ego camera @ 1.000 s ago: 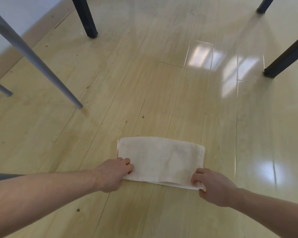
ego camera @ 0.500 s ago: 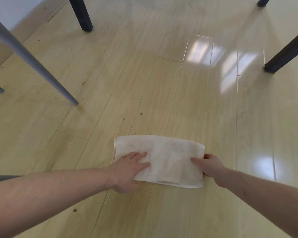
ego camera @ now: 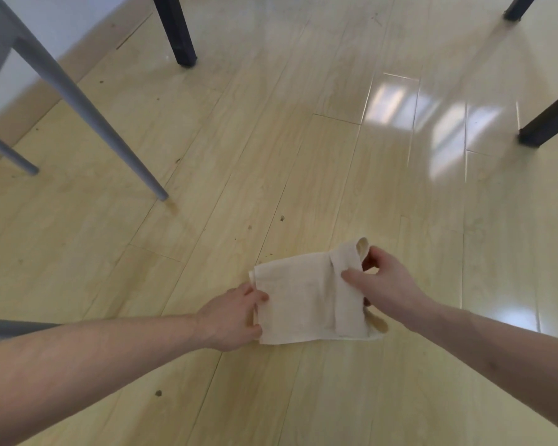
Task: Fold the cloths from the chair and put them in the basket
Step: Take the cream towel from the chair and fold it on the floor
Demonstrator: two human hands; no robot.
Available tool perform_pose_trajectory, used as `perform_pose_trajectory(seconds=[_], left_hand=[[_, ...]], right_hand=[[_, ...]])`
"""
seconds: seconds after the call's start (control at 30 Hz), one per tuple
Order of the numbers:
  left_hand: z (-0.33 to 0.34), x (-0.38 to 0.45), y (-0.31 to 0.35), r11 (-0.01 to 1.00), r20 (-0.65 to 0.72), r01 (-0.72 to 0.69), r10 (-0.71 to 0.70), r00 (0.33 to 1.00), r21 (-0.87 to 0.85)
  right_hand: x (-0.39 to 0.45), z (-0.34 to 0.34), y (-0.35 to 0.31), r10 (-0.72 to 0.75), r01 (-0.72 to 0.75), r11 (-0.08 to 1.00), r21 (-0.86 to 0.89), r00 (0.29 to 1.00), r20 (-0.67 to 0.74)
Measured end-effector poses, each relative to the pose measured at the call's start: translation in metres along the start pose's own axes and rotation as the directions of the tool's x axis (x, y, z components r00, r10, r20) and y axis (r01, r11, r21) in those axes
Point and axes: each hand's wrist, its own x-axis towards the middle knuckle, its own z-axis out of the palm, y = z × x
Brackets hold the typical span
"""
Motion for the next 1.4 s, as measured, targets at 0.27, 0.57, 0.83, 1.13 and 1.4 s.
perform_pose_trajectory(seconds=[0.27, 0.57, 0.83, 1.13, 1.4], left_hand=[[0.000, -0.005, -0.002, 0.980, 0.041, -0.085, 0.094, 0.995, -0.182], [-0.017, 0.009, -0.010, 0.964, -0.254, 0.084, -0.150, 0.956, -0.253], [-0.024, 0.042, 0.027, 0.908, -0.125, 0.047, -0.108, 0.986, -0.417], [-0.028, 0.028, 0.030, 0.996, -0.260, -0.035, 0.013, 0.965, -0.081], [-0.023, 0.040, 0.029, 0.970, -0.210, -0.174, 0.207, 0.956, 0.168]], right_hand=[[0.001, 0.087, -0.007, -0.068, 0.091, 0.992, -0.088, 0.970, 0.233], [0.016, 0.062, 0.028, -0.117, 0.118, 0.983, -0.140, 0.993, 0.018], [0.030, 0.035, 0.064, 0.318, -0.306, 0.946, -0.107, 0.940, 0.122], [0.030, 0.036, 0.041, -0.114, 0.222, 0.917, -0.332, 0.942, 0.315], [0.029, 0.033, 0.042, -0.104, 0.314, 0.827, -0.465, 0.900, 0.423]])
